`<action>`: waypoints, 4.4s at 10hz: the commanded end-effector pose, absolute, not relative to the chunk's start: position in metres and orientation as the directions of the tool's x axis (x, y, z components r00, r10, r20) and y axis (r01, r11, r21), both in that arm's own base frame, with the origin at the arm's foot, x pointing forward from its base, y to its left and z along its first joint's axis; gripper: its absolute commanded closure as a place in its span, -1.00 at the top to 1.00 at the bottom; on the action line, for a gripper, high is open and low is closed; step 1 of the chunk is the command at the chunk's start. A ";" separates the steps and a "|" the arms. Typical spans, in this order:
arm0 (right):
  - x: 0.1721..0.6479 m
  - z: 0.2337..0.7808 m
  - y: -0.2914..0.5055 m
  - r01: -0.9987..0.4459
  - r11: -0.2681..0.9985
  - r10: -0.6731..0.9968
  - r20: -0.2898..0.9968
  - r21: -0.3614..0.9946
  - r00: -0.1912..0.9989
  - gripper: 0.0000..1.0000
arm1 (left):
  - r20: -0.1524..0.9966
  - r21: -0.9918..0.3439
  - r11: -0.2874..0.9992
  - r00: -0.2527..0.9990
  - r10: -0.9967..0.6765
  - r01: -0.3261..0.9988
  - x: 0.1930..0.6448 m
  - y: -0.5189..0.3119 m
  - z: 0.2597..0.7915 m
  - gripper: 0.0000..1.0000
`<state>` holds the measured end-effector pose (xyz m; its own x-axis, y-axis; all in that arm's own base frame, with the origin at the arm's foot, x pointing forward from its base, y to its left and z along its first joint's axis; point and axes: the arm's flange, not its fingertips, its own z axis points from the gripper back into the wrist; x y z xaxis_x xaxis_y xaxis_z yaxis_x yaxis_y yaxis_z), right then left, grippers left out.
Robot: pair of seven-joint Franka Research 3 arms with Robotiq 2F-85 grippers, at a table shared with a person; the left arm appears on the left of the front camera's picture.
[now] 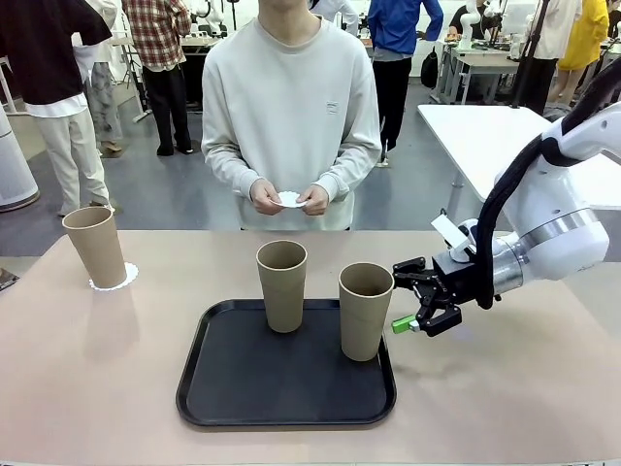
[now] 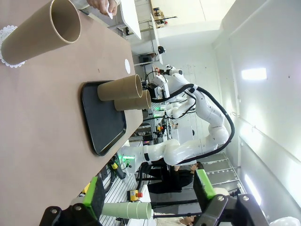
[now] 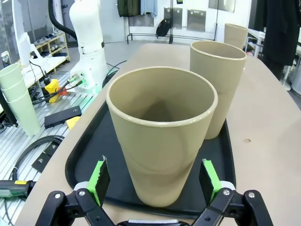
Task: Place coasters on the table and set cups on them.
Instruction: Take one Reusable plastic cup from the Flat Tray and place it on a coaster set by the human.
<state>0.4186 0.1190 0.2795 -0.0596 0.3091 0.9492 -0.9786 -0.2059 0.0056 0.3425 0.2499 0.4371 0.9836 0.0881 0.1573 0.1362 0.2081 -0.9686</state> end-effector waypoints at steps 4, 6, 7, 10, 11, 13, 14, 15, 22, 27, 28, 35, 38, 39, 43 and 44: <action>0.431 0.261 0.139 -0.972 -0.233 0.259 0.962 -0.021 -0.083 1.00 | 0.155 -0.970 0.202 0.983 0.095 0.133 0.341 0.250 0.439 1.00; 0.438 0.253 0.145 -0.973 -0.228 0.248 0.966 -0.020 -0.078 1.00 | 0.155 -0.970 0.202 0.983 0.095 0.133 0.341 0.250 0.439 1.00; 0.438 0.250 0.148 -0.972 -0.234 0.240 0.968 -0.016 -0.073 1.00 | 0.155 -0.970 0.202 0.983 0.095 0.133 0.341 0.250 0.439 1.00; 0.445 0.247 0.157 -0.969 -0.246 0.230 0.972 0.008 -0.051 1.00 | 0.155 -0.970 0.202 0.983 0.095 0.133 0.341 0.250 0.439 1.00; 0.446 0.245 0.162 -0.965 -0.261 0.233 0.971 0.017 -0.046 1.00 | 0.155 -0.970 0.202 0.983 0.095 0.133 0.341 0.250 0.439 1.00; 0.446 0.245 0.166 -0.960 -0.277 0.233 0.972 0.029 -0.037 1.00 | 0.155 -0.970 0.202 0.983 0.095 0.133 0.341 0.250 0.439 1.00; 0.446 0.246 0.165 -0.959 -0.280 0.235 0.972 0.036 -0.032 1.00 | 0.155 -0.970 0.202 0.983 0.095 0.133 0.341 0.250 0.439 1.00; 0.445 0.245 0.166 -0.956 -0.289 0.237 0.971 0.046 -0.025 1.00 | 0.155 -0.970 0.202 0.983 0.095 0.133 0.341 0.250 0.439 1.00; 0.434 0.243 0.182 -0.931 -0.352 0.257 0.966 0.097 0.003 1.00 | 0.155 -0.970 0.202 0.983 0.095 0.133 0.341 0.250 0.439 1.00; 0.431 0.250 0.173 -0.940 -0.325 0.255 0.967 0.104 0.019 -1.00 | 0.155 -0.970 0.202 0.983 0.095 0.133 0.341 0.250 0.439 1.00; 0.427 0.258 0.170 -0.946 -0.312 0.252 0.968 0.088 0.007 -0.19 | 0.155 -0.970 0.202 0.983 0.095 0.133 0.341 0.250 0.439 1.00; 0.420 0.414 0.142 -0.993 -0.013 0.268 0.957 0.117 0.109 -1.00 | 0.155 -0.970 0.202 0.983 0.095 0.133 0.341 0.250 0.439 1.00; 0.440 0.423 0.126 -0.980 0.124 0.311 0.932 0.154 0.186 -1.00 | 0.155 -0.970 0.202 0.983 0.095 0.133 0.341 0.250 0.439 1.00; 0.428 0.432 0.126 -0.991 0.025 0.290 0.948 0.130 0.131 -1.00 | 0.155 -0.970 0.202 0.983 0.095 0.133 0.341 0.250 0.439 1.00; 0.456 0.428 0.095 -0.974 0.222 0.439 0.889 0.035 0.132 0.66 | 0.155 -0.970 0.202 0.983 0.095 0.133 0.341 0.250 0.439 1.00; 0.477 0.437 0.061 -0.958 0.285 0.422 0.891 0.043 0.166 0.66 | 0.155 -0.970 0.202 0.983 0.095 0.133 0.341 0.250 0.439 1.00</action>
<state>0.4551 0.0848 0.4289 0.1328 0.4283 0.8938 -0.9764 0.2117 0.0437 0.3423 0.2503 0.4369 0.9836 0.0892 0.1566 0.1354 0.2081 -0.9687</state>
